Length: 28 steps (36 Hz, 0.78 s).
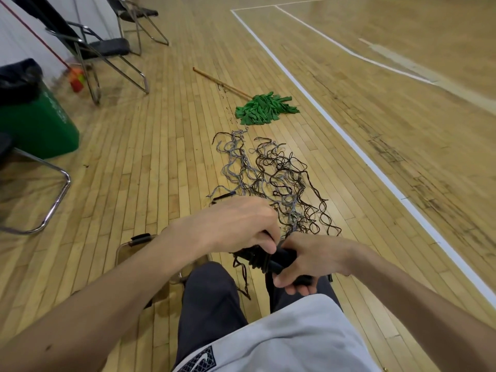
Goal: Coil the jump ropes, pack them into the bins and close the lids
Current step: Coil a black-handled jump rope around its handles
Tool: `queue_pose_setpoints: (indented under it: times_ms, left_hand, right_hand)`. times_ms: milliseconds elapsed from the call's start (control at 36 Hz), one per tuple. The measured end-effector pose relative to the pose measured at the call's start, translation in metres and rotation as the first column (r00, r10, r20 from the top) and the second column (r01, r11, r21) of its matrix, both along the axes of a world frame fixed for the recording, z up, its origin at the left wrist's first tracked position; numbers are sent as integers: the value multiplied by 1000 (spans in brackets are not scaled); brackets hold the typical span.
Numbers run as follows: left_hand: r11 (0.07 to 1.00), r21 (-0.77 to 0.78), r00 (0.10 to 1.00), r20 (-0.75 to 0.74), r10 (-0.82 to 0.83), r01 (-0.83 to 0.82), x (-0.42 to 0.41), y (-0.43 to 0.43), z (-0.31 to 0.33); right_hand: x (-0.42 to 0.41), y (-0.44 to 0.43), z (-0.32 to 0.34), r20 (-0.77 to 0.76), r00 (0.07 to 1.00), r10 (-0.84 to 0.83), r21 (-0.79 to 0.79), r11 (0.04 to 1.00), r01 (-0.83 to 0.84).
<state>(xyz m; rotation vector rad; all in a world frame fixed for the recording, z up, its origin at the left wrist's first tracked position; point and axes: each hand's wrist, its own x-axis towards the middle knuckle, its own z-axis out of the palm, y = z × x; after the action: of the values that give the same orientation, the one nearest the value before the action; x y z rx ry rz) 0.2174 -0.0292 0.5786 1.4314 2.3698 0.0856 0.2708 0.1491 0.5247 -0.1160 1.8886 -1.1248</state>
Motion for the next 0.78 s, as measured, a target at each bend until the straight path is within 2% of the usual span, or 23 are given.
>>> queue_pose_setpoints:
  times_ms: [167, 250, 500, 639, 778]
  left_hand:
    - [997, 58, 986, 160, 44, -54, -8, 1, -4]
    - [990, 68, 957, 273, 100, -123, -12, 1, -6]
    - [982, 93, 876, 471, 102, -164, -15, 4, -16]
    - [951, 160, 773, 625, 109, -264, -17, -2, -30]
    - [882, 223, 581, 811, 69, -416, -22, -13, -43]
  right_hand:
    - [4, -1, 3, -59, 997, 52, 29, 998, -50]
    - [7, -3, 5, -96, 992, 85, 41, 996, -81]
    - [15, -8, 10, -155, 966, 208, 95, 976, -195]
    - [20, -8, 11, -132, 974, 184, 11, 983, -184]
    - [23, -9, 6, -55, 998, 21, -179, 983, -31]
